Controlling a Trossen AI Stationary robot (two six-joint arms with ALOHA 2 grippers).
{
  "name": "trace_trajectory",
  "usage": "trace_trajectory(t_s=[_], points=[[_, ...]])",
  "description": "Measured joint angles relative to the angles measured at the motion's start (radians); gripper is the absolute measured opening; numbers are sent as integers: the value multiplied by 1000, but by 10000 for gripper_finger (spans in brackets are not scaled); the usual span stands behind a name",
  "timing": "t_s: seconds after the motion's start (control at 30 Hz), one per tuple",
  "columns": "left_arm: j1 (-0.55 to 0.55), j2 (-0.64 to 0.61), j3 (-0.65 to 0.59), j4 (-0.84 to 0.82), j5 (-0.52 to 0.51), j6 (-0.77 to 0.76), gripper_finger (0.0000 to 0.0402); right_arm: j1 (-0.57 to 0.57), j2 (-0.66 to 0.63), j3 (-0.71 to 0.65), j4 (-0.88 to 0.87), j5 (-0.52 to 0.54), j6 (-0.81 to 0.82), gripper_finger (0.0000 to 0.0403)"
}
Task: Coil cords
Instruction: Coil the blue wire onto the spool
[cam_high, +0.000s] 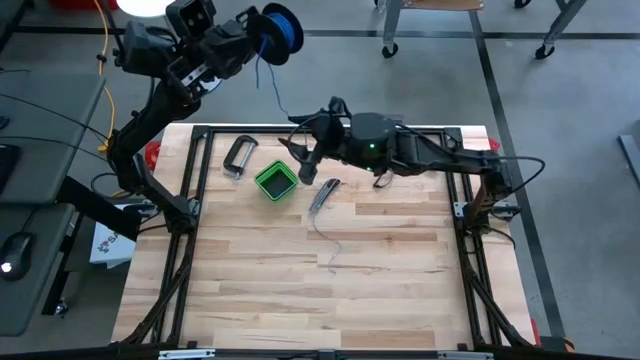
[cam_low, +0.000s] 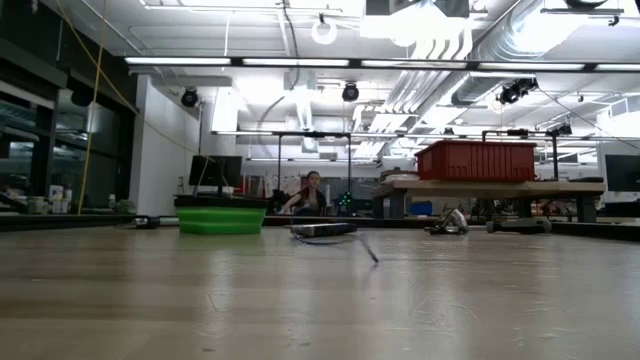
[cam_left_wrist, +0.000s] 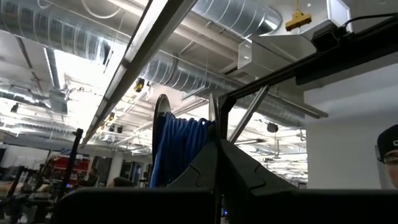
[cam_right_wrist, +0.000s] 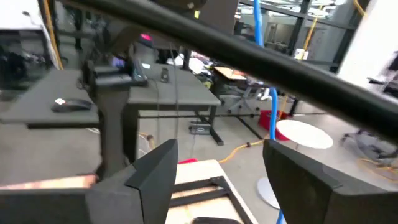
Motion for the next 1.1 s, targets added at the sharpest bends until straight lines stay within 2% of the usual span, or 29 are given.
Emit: trace_trajectory(t_s=[0.27, 0.43, 0.7, 0.83, 1.0, 1.1], points=[[-1, 0, 0, 0, -1, 0, 1, -11, 6, 0, 7, 26, -9, 231], [-1, 0, 0, 0, -2, 1, 1, 4, -11, 0, 45, -65, 15, 231], [-1, 0, 0, 0, -2, 0, 1, -3, -12, 0, 64, -57, 18, 231], [-1, 0, 0, 0, -3, 1, 1, -18, -12, 0, 72, -101, 29, 231], [-1, 0, 0, 0, -3, 7, 1, -46, -11, 0, 73, -232, 151, 231], [-1, 0, 0, 0, -3, 7, 1, -54, -11, 0, 72, -247, 167, 231]])
